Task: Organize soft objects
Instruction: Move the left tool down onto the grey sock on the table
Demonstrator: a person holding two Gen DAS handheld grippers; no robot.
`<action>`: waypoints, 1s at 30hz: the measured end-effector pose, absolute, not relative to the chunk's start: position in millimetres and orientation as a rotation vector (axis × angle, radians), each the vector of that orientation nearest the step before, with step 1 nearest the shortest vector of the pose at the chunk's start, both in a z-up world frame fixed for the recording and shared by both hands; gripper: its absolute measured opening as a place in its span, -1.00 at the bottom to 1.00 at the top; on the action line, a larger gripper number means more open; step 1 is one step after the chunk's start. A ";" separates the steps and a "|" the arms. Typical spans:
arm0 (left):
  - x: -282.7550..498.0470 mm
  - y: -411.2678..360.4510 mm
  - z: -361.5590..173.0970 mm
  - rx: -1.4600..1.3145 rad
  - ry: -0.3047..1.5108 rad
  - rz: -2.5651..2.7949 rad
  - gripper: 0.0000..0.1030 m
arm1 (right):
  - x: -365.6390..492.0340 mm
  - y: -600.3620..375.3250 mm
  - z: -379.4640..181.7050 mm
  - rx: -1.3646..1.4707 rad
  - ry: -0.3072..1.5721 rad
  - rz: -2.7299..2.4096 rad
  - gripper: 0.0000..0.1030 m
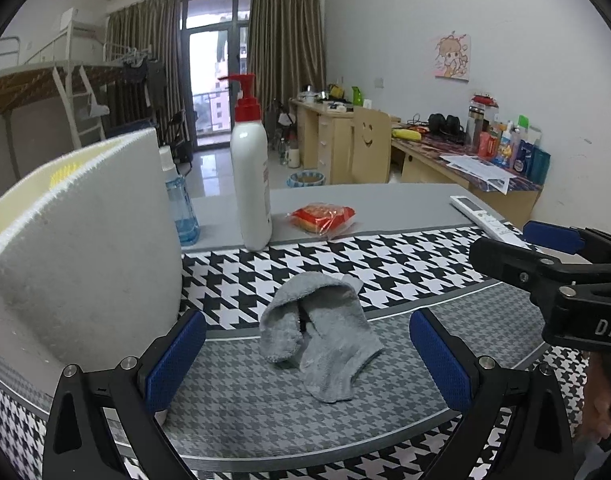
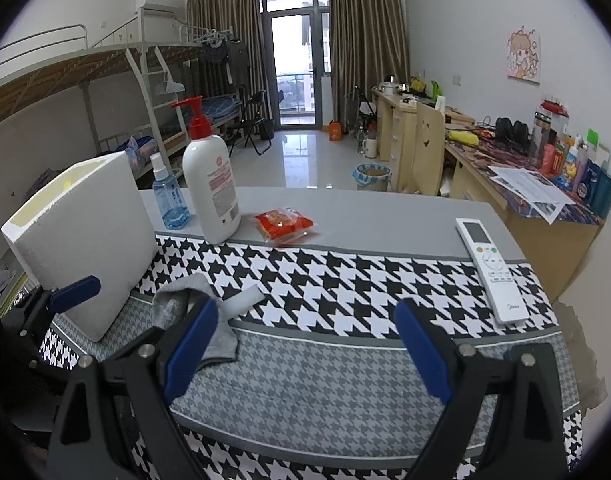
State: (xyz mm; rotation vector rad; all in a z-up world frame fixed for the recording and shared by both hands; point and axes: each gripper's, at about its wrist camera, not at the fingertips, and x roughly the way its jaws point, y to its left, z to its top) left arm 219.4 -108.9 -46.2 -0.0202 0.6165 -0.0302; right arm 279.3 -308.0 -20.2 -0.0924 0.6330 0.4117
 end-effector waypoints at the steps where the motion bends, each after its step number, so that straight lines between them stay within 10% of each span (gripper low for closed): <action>1: 221.8 -109.6 -47.9 -0.025 0.627 -0.031 0.98 | 281.0 -307.4 -21.3 -0.096 0.638 0.413 0.80; 30: 274.8 -111.4 -75.2 -0.019 0.745 0.045 0.95 | 322.3 -316.2 -51.5 -0.045 0.758 0.491 0.80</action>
